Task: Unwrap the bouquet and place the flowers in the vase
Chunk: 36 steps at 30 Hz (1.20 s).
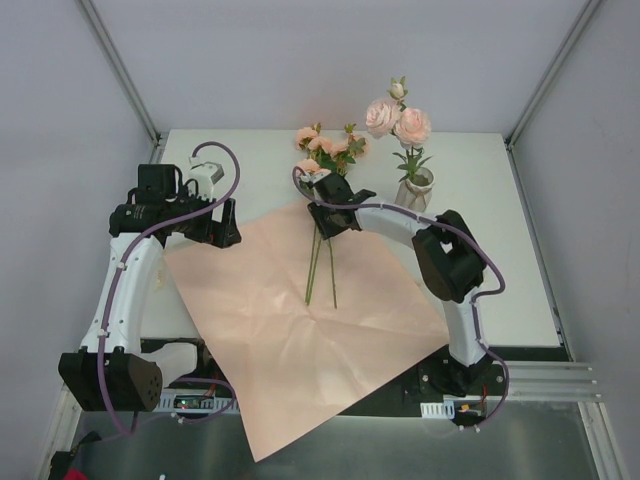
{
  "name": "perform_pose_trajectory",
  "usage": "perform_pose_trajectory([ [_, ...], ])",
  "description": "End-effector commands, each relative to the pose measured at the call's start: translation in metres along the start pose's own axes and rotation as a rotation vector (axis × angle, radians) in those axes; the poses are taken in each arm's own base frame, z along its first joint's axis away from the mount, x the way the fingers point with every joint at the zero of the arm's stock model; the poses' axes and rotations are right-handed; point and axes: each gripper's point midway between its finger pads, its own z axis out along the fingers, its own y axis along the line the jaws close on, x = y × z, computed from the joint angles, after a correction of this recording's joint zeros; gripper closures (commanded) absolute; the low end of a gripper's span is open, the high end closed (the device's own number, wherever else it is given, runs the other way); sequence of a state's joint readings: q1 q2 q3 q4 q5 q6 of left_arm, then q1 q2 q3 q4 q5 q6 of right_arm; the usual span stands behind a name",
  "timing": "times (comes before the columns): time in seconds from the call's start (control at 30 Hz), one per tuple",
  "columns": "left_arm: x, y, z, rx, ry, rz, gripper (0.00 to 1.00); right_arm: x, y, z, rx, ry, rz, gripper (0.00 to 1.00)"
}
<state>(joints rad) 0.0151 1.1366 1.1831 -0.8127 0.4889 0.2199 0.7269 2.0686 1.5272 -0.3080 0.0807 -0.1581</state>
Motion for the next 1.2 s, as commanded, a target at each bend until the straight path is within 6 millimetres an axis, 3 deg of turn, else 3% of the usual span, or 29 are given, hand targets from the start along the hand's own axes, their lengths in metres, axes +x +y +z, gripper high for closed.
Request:
perform_pose_trajectory([
  [0.0, -0.001, 0.002, -0.002, -0.007, -0.006, 0.015, 0.05, -0.007, -0.005, 0.005, 0.0, 0.02, -0.016, 0.58],
  [0.27, 0.004, 0.005, 0.004, -0.004, 0.009, 0.012, 0.05, -0.013, -0.017, 0.02, 0.024, 0.03, -0.022, 0.59],
  [0.53, 0.004, 0.006, 0.01, 0.007, 0.017, 0.009, 0.05, -0.017, -0.01, 0.036, -0.028, 0.04, -0.009, 0.62],
  [0.8, 0.004, 0.006, 0.01, 0.008, 0.017, 0.007, 0.06, -0.007, -0.001, 0.037, -0.075, 0.05, 0.013, 0.92],
  [0.87, 0.004, 0.005, 0.009, 0.011, 0.013, 0.006, 0.06, -0.016, -0.001, 0.028, -0.077, 0.009, 0.018, 0.98],
  [1.0, 0.002, 0.002, 0.007, 0.016, 0.002, 0.002, 0.07, -0.038, 0.001, 0.002, -0.075, -0.073, 0.017, 0.99],
  [1.17, 0.0, 0.0, 0.003, 0.015, -0.012, -0.003, 0.06, -0.093, 0.013, -0.065, -0.104, -0.253, -0.016, 0.99],
])
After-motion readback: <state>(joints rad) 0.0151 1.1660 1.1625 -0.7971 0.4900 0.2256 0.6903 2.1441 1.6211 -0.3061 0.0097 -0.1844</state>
